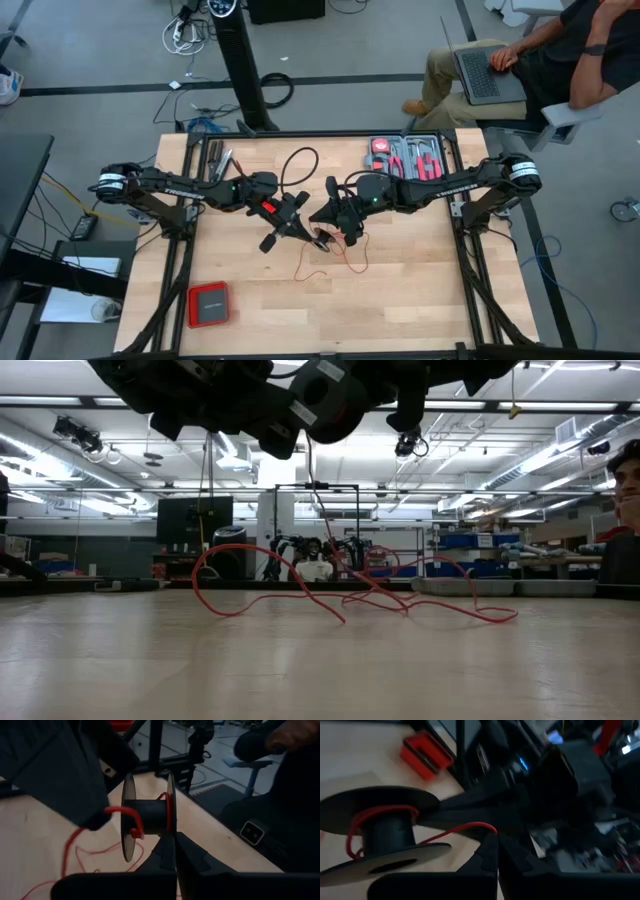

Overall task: Coil cords
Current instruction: Coil the red cable wire onto the black spool

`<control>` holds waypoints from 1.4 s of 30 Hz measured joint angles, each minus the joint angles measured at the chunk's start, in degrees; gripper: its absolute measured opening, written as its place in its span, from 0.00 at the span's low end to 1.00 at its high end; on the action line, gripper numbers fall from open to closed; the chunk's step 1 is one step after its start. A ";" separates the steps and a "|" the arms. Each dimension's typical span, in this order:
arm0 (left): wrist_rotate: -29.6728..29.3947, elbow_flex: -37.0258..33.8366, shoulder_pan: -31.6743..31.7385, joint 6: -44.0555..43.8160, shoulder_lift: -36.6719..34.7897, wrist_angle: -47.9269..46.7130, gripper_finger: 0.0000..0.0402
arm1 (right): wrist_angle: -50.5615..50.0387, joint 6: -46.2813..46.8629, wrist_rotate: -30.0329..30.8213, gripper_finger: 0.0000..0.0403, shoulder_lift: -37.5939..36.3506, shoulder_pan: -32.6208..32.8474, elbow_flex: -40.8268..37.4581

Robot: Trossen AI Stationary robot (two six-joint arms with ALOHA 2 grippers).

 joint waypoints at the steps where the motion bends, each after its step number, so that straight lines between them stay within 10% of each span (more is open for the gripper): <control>1: -1.10 0.00 0.01 -0.04 0.00 -0.80 0.00 | -1.12 -0.04 1.67 0.00 -0.35 0.22 -0.02; 25: -28.94 0.00 2.47 2.94 -0.98 -6.43 0.00 | -27.91 15.18 30.72 0.00 -8.25 5.50 -0.03; 42: -45.86 0.00 -3.64 19.47 -1.03 1.52 0.00 | -28.41 40.39 26.92 0.10 -9.01 0.52 -4.30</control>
